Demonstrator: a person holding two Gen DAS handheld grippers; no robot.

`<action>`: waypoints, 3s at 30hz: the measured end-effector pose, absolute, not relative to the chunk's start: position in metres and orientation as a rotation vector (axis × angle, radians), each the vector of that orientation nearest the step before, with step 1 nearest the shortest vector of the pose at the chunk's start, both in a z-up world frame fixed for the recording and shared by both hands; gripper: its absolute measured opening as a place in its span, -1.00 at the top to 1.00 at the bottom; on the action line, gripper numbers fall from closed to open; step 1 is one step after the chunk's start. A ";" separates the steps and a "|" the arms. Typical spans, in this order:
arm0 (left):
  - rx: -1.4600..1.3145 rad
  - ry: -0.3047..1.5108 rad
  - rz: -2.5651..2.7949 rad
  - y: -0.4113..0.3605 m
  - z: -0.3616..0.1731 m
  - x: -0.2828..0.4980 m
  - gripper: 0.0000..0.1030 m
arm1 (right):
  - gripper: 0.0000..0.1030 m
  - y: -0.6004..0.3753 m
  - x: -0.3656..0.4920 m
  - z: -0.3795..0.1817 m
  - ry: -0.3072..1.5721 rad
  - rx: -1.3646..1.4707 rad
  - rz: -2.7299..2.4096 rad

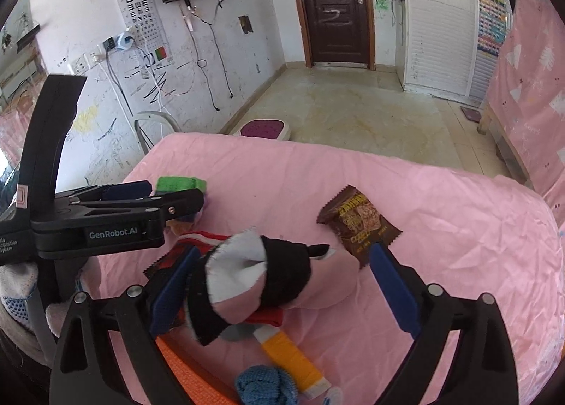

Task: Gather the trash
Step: 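Grasp the striped sock with the left tool while the right tool grasps the stuffed toy, then carry the sock and toy to the orange bucket and release both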

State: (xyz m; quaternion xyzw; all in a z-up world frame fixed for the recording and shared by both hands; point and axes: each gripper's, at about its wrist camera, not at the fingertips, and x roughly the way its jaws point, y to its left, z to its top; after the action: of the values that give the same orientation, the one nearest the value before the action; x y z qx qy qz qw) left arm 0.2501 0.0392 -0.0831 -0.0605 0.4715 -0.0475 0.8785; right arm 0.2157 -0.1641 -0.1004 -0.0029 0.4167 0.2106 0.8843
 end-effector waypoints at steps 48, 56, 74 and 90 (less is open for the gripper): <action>-0.016 0.835 -0.319 -0.115 0.010 0.182 0.28 | 0.02 -0.375 0.123 -0.029 0.620 0.329 0.397; 0.018 0.845 -0.443 -0.196 0.010 0.179 0.28 | 0.02 -0.454 0.101 -0.032 0.573 0.383 0.276; 0.131 0.921 -0.637 -0.347 -0.022 0.163 0.28 | 0.01 -0.585 0.073 -0.098 0.615 0.477 -0.009; 0.236 0.989 -0.772 -0.455 -0.051 0.143 0.18 | -0.39 -0.665 0.043 -0.118 0.569 0.570 -0.102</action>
State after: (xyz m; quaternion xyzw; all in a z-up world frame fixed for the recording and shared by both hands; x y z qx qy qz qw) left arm 0.1427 -0.4553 -0.0505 0.1102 0.4616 -0.3604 0.8031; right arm 0.0433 -0.6645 -0.1175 0.2774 0.2769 -0.0496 0.9186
